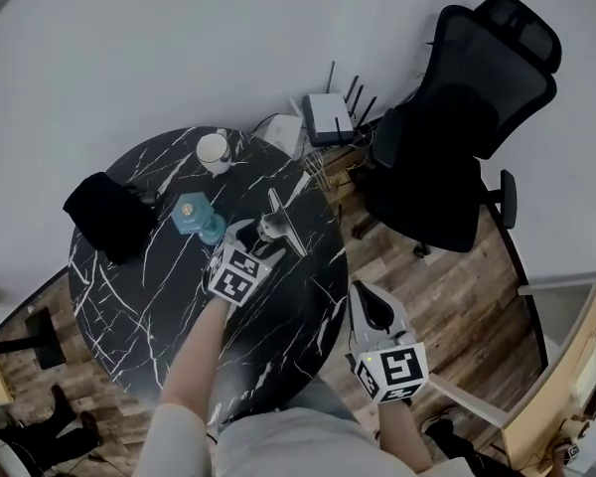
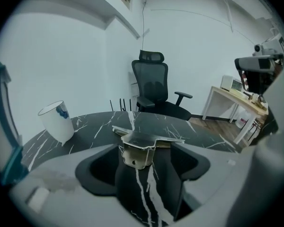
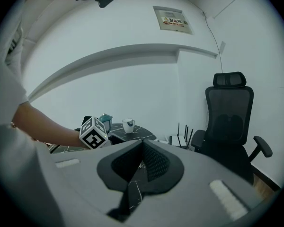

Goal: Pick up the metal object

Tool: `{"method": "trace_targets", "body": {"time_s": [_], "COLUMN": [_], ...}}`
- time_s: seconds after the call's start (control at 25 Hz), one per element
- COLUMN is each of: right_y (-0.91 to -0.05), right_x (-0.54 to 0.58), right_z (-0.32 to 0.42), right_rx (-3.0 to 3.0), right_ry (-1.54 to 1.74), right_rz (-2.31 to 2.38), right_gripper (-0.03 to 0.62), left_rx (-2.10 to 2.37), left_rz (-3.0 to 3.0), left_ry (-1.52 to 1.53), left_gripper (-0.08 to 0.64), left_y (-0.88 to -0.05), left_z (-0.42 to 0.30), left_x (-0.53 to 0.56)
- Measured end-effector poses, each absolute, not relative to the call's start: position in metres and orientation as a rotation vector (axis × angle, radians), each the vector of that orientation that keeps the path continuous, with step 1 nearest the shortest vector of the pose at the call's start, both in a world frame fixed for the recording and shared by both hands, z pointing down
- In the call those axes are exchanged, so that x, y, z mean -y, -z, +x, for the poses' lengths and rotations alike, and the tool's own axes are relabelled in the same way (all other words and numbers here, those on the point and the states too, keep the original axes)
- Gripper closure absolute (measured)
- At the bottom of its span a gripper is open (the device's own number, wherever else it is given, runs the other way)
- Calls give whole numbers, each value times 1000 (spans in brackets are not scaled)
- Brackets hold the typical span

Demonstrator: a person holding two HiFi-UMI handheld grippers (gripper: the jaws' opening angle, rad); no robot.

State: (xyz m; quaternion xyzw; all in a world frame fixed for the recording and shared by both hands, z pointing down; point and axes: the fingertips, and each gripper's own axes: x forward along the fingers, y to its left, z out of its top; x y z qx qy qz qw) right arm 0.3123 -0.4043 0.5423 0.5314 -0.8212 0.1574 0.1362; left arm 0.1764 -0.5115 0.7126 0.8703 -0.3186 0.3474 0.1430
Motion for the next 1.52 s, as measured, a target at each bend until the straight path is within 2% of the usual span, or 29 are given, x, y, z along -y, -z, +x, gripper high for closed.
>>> {"method": "trace_targets", "body": {"time_s": [0.6, 0.68, 0.76, 1.04, 1.52], "right_y": [-568, -570, -570, -565, -535], "right_x": [407, 408, 409, 410, 406], "right_z": [327, 327, 328, 323, 300], "right_rx": [2325, 2324, 2323, 2336, 2391], "right_ry": [-523, -527, -529, -516, -447], "right_rz": [1525, 1523, 1524, 1520, 1548], "right_gripper": [593, 594, 593, 593, 592], "left_rx": [721, 751, 791, 902, 937], "left_rz": [2593, 2572, 2561, 2488, 2452], "left_ry": [-1106, -1071, -1042, -906, -623], "left_gripper": [202, 210, 256, 258, 258], "left_y": [-738, -741, -739, -725, -654], "left_z": [202, 201, 201, 204, 207], "left_x": [532, 534, 537, 529, 481]}}
